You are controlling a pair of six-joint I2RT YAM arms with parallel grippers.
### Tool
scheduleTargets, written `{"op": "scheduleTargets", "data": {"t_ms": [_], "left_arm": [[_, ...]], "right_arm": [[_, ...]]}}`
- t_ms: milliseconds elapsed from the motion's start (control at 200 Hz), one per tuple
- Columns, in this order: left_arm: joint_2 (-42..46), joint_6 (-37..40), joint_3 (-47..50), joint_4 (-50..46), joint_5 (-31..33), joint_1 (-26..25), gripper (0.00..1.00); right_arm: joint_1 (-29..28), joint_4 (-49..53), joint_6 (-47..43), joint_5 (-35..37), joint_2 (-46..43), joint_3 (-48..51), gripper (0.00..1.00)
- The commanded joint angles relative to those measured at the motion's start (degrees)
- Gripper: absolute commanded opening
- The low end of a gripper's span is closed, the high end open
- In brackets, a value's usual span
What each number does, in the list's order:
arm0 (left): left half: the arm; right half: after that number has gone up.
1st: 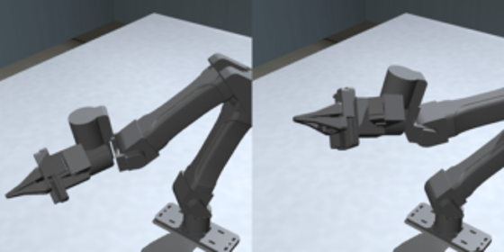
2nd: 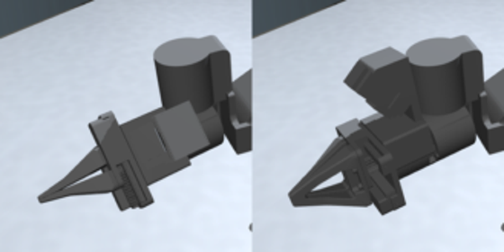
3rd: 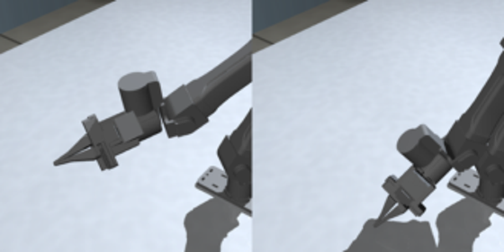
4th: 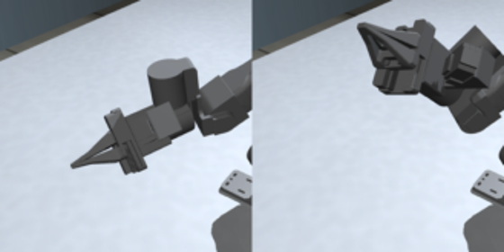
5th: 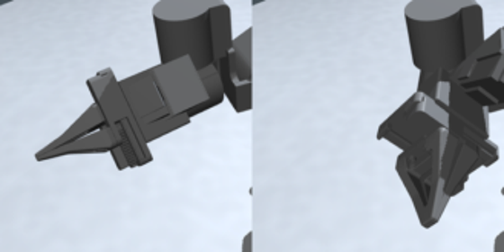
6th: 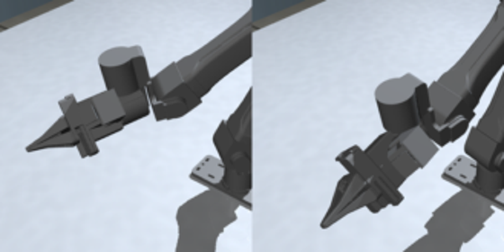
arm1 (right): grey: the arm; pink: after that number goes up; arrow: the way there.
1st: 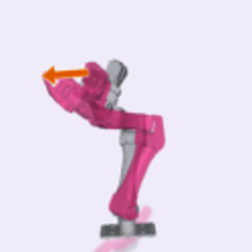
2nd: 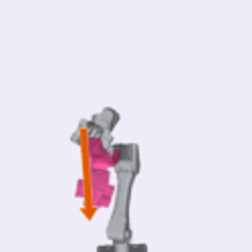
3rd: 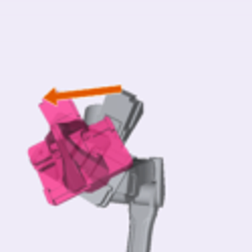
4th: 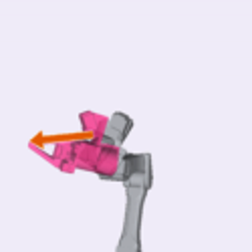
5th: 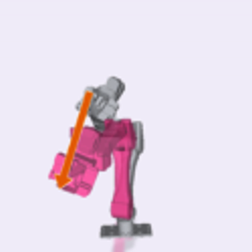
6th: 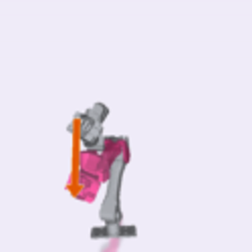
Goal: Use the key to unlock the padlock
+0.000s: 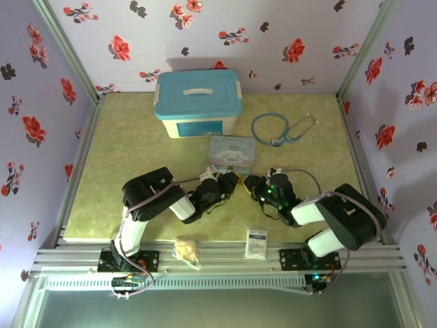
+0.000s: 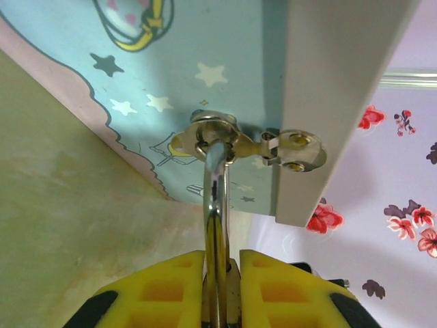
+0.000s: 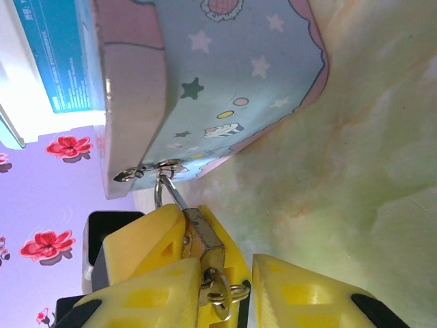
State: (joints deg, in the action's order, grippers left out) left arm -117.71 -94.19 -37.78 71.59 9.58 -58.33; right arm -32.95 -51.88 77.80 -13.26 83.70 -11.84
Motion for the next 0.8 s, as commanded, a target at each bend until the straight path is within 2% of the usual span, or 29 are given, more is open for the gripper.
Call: {"op": "scheduleTargets", "data": {"t_ms": [0,140,315,550,695,795], "left_arm": [[-0.55,1.18,-0.43,2.99,-3.11,-1.27,0.00],[-0.60,1.14,0.05,2.98,-2.47,-1.01,0.00],[-0.55,1.19,0.08,3.02,-2.38,-0.74,0.00],[-0.33,1.14,0.07,3.06,-2.14,-0.63,0.00],[-0.38,1.13,0.27,3.07,-2.07,-0.58,0.00],[-0.42,1.03,0.38,3.03,-2.03,-0.64,0.00]], "right_arm": [[-0.27,2.28,-2.39,2.35,-4.92,-0.34,0.26],[-0.36,13.11,-5.32,3.98,-12.22,-1.11,0.15],[-0.36,22.89,-8.67,4.84,-18.33,-1.63,0.12],[-0.54,19.40,-7.94,1.66,-13.40,-1.36,0.09],[-0.54,18.41,-8.43,1.31,-12.57,-0.95,0.19],[-0.51,17.84,-8.94,0.21,-11.93,-1.85,0.19]]}}
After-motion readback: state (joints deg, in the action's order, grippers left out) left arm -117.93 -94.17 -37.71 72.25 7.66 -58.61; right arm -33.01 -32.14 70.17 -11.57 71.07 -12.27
